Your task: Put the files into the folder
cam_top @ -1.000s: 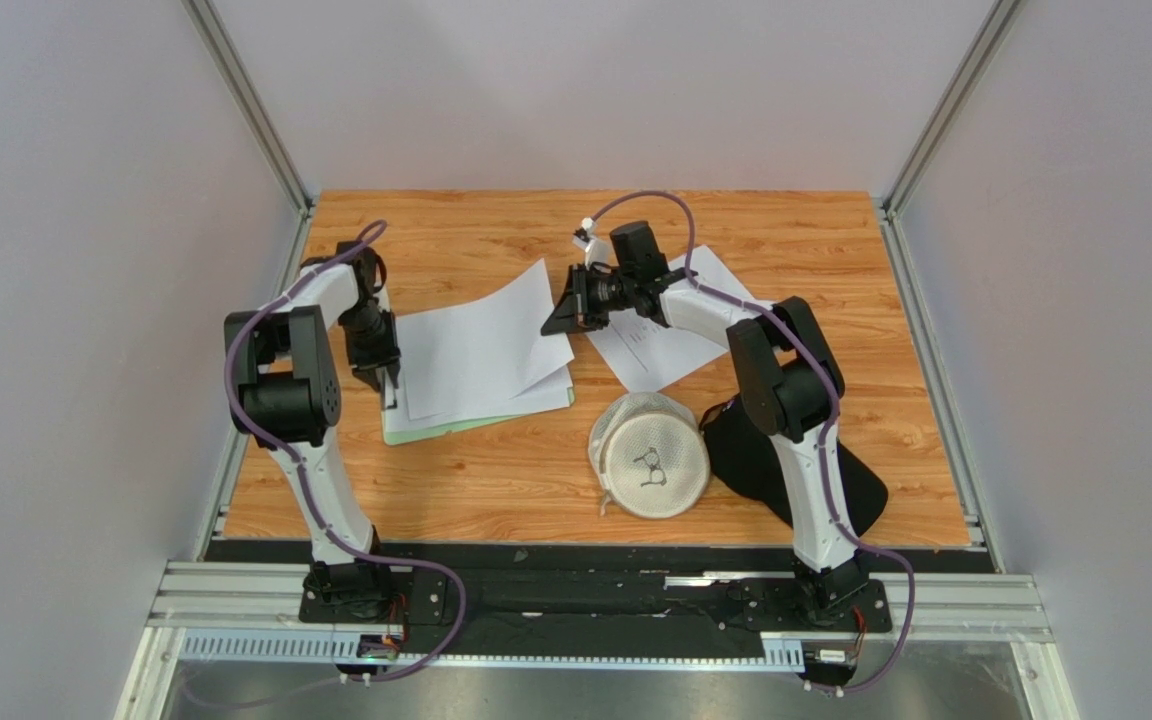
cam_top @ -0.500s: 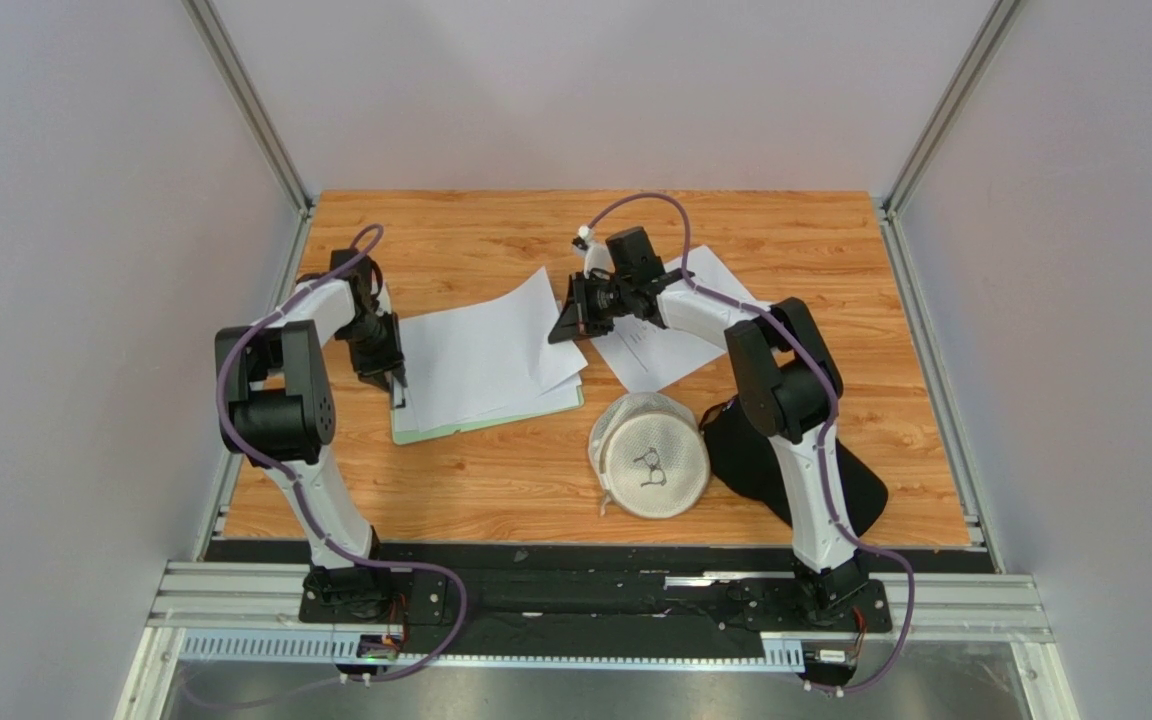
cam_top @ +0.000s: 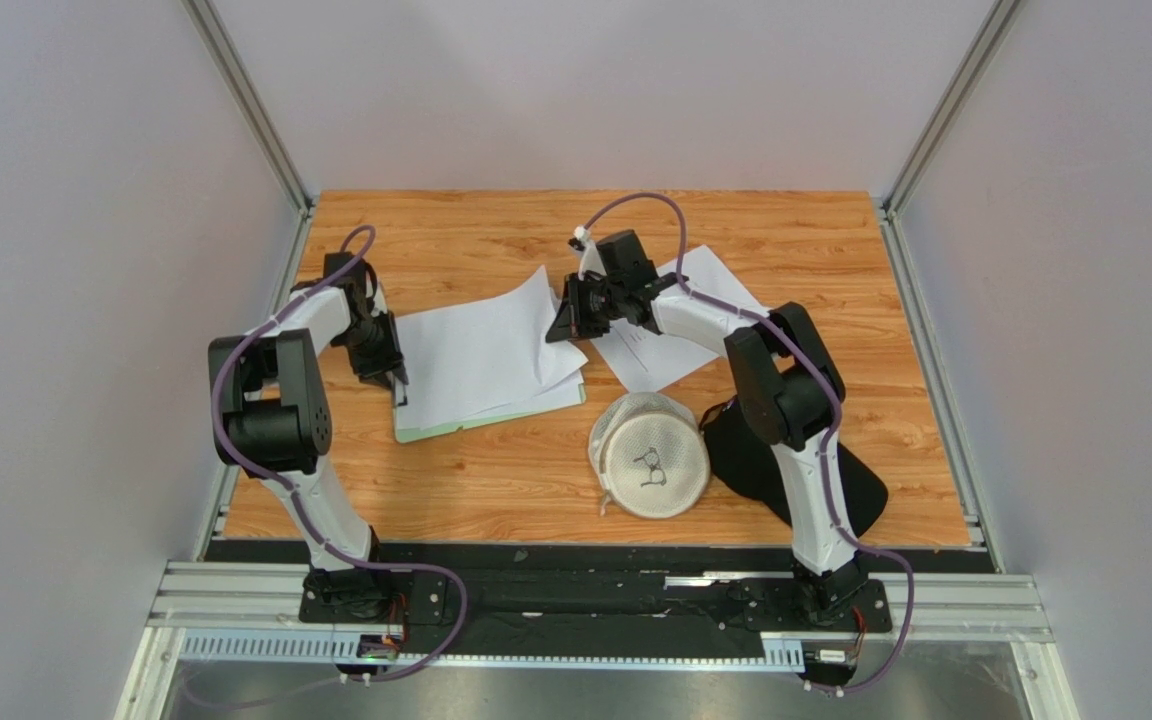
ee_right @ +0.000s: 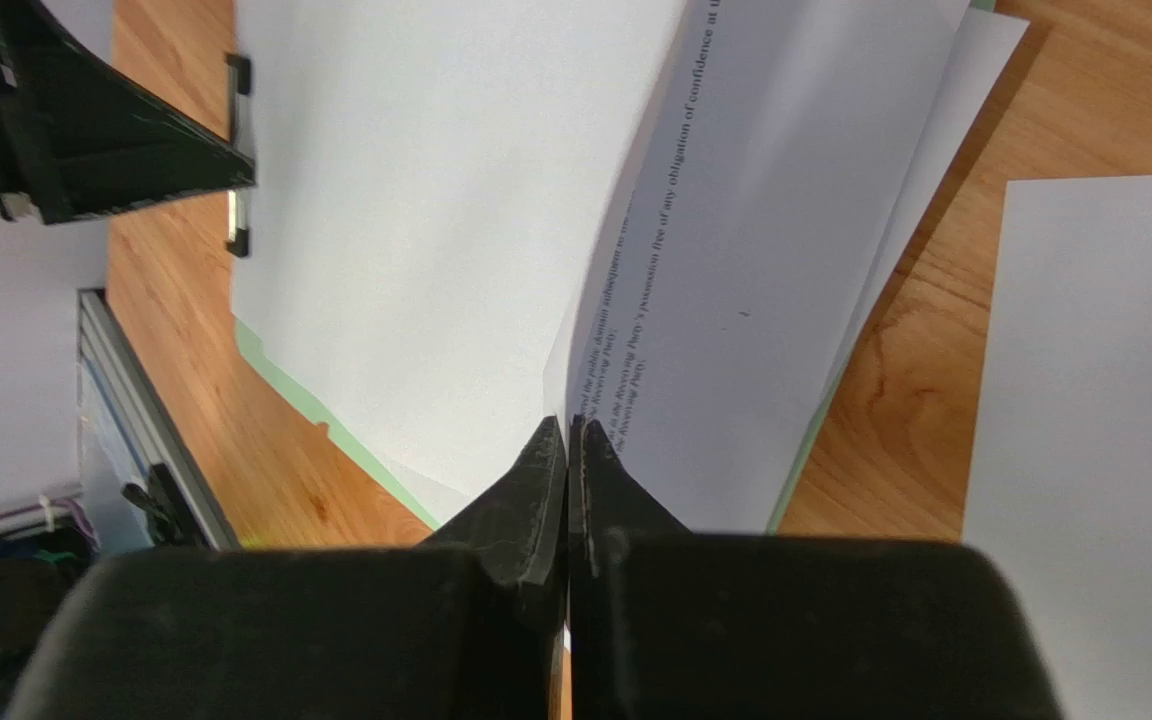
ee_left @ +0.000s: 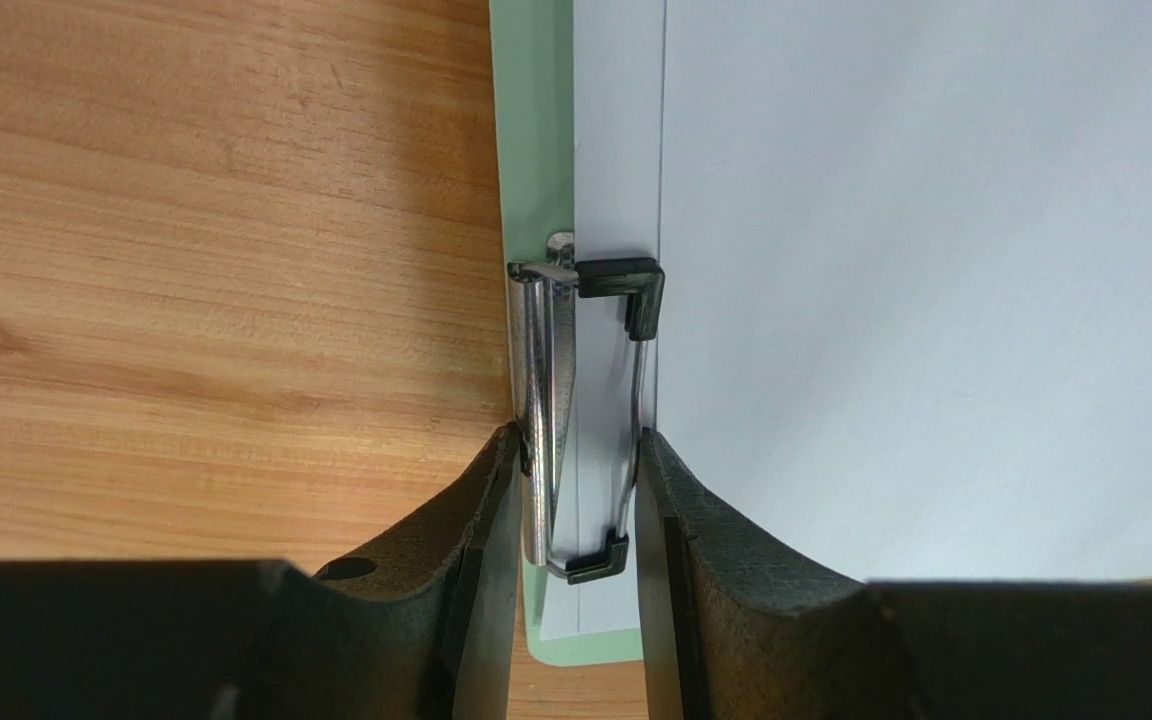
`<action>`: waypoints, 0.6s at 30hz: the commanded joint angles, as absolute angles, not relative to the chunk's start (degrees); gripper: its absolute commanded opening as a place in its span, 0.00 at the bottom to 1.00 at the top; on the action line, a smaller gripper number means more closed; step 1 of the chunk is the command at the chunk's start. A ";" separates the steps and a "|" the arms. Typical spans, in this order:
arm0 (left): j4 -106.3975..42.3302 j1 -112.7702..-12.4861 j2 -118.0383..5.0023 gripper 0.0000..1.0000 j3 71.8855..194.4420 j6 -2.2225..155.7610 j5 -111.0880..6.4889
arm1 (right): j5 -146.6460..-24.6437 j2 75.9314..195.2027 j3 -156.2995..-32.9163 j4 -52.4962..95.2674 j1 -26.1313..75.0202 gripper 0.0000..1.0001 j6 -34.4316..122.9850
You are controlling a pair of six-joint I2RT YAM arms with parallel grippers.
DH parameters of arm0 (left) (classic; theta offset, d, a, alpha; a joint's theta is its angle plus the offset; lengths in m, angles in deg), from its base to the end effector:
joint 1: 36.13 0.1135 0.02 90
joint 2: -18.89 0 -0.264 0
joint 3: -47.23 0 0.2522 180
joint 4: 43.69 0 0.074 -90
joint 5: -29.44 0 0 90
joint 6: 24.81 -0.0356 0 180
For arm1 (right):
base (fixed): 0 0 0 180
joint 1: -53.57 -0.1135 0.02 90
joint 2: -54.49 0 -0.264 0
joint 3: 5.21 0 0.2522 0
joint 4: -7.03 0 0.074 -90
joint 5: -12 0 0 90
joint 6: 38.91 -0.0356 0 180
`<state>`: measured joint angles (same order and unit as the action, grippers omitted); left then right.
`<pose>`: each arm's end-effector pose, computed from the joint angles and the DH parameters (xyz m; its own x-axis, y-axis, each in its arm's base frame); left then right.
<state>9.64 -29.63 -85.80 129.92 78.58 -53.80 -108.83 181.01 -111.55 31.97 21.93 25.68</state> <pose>0.3467 0.0353 0.1686 -0.9159 -0.3358 -0.2200 -0.3031 0.9378 -0.1694 0.4056 0.2713 0.1646 -0.8703 -0.1035 -0.4815 -0.4261 0.6485 0.6308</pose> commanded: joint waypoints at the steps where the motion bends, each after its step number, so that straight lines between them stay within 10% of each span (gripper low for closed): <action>1: 9.26 -29.62 -83.42 0.00 131.57 82.94 -53.00 | -110.59 174.90 -107.32 22.92 21.40 0.00 17.90; 12: 9.36 -29.62 -85.35 0.00 131.40 83.21 -52.39 | -112.81 179.02 -109.58 24.91 22.02 0.44 18.04; 18: 8.74 -29.62 -84.82 0.00 130.78 82.94 -51.95 | -112.72 183.42 -114.86 29.57 22.02 0.47 20.51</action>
